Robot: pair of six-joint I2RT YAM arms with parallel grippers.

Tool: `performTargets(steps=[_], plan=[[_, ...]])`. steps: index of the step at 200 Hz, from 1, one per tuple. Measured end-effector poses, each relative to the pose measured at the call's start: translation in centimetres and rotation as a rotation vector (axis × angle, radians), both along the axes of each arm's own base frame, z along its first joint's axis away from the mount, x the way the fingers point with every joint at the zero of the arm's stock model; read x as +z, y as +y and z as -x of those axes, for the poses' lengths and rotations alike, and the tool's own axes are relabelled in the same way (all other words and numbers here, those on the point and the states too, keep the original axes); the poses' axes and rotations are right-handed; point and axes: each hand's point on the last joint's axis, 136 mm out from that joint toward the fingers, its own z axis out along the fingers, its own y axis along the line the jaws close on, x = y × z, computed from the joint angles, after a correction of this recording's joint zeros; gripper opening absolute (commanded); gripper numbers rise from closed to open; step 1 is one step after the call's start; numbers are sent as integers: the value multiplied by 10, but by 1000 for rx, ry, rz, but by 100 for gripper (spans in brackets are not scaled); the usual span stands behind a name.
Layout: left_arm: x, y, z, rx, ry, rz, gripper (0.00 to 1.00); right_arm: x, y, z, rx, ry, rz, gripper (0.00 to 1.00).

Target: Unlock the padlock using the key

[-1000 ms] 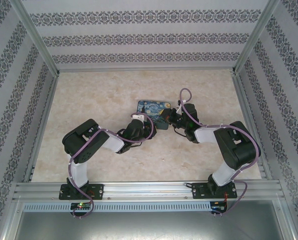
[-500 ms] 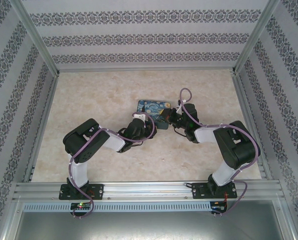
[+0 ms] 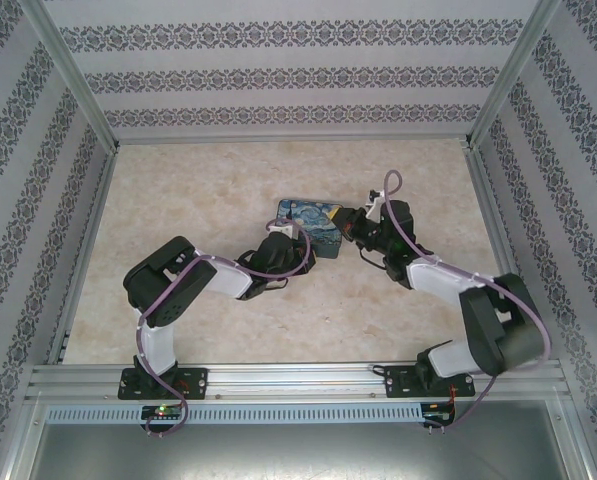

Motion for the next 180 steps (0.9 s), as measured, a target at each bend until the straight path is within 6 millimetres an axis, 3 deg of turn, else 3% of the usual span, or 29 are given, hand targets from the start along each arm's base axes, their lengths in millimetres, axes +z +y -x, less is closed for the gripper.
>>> performTargets(steps=[12,26,61,89,115,180], plan=[[0,1,0,-2,15,11,0,6,-2,10,4,-21,-8,0],[1,2,0,-4,36,27,0,0,-5,27,11,-15,-5,0],[5,2,0,-22,104,78,0,-51,-11,76,42,88,32,0],[13,-3,1,-40,152,126,0,-83,-18,100,45,161,55,0],[18,-7,4,-51,192,171,0,-92,-17,108,53,181,53,0],[34,-6,9,-13,234,267,0,-95,-11,97,32,188,3,0]])
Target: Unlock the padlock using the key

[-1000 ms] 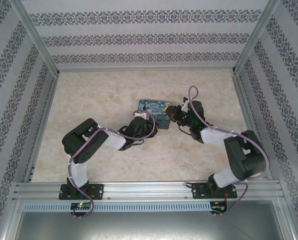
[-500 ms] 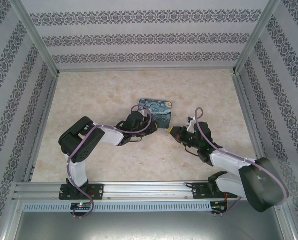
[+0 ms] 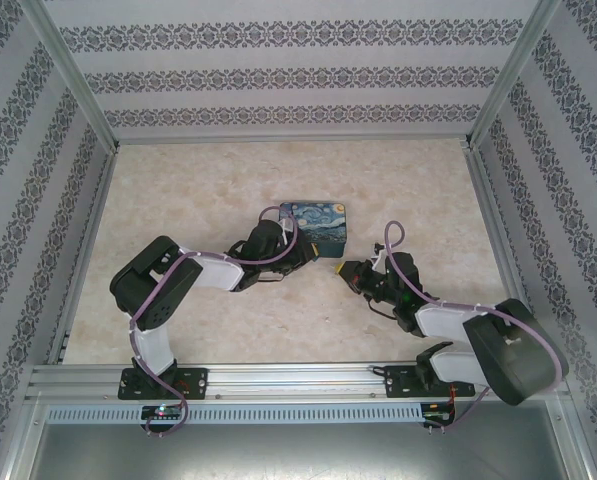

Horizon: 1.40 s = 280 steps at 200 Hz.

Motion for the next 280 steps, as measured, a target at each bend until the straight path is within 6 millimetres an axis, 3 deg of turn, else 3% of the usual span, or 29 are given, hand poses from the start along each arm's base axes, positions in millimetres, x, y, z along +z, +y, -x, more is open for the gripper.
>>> performTargets(steps=[55,175,280], plan=[[8,2,2,42,20,70,0,-10,11,-5,-42,67,-55,0],[32,1,-4,111,35,228,0,3,14,-22,-127,51,-99,0],[33,1,-4,112,36,233,0,6,20,-28,-124,43,-107,0]])
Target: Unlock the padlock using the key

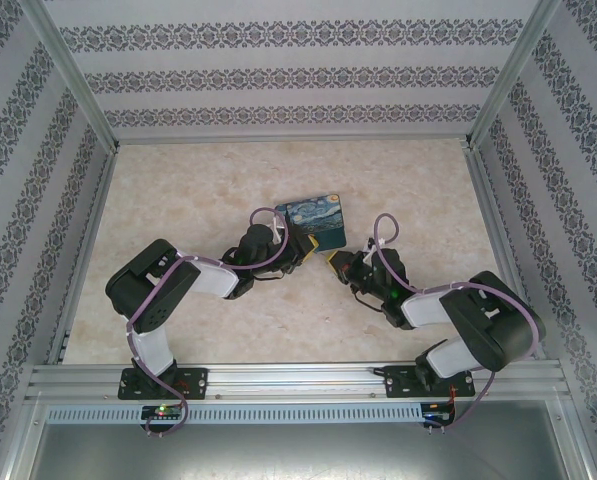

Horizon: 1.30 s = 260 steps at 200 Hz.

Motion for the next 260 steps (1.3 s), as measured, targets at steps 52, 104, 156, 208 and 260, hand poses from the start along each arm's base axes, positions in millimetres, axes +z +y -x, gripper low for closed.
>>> performTargets(steps=[52,104,156,208,260], plan=[[0,0,0,0,0,0,0,4,3,-4,0,-12,-7,0],[-4,0,0,0,4,-3,0,5,3,-5,0,-13,-7,0],[-6,-1,-1,0,3,-3,0,5,3,-5,0,-13,-7,0],[-7,-1,-1,0,3,-3,0,5,3,-5,0,-13,-8,0],[-8,0,-2,2,4,-4,0,7,8,-4,13,-15,-12,0]])
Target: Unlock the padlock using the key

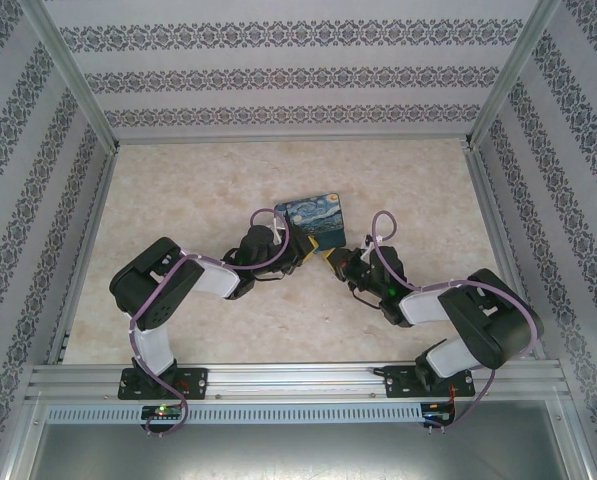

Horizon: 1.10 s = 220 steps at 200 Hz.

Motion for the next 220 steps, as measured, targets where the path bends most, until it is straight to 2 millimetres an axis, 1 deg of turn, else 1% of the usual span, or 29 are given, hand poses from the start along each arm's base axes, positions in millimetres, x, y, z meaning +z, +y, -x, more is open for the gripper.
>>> performTargets(steps=[97,134,190,220], plan=[[4,1,-3,11,5,26,0,3,1,-3,-10,-6,-7,0],[7,0,-6,33,20,64,0,6,-1,-9,-21,0,-41,0],[21,1,-14,69,27,138,0,19,-2,-18,-21,-4,-106,0],[28,2,-18,89,23,161,0,26,-3,-27,-21,2,-141,0]])
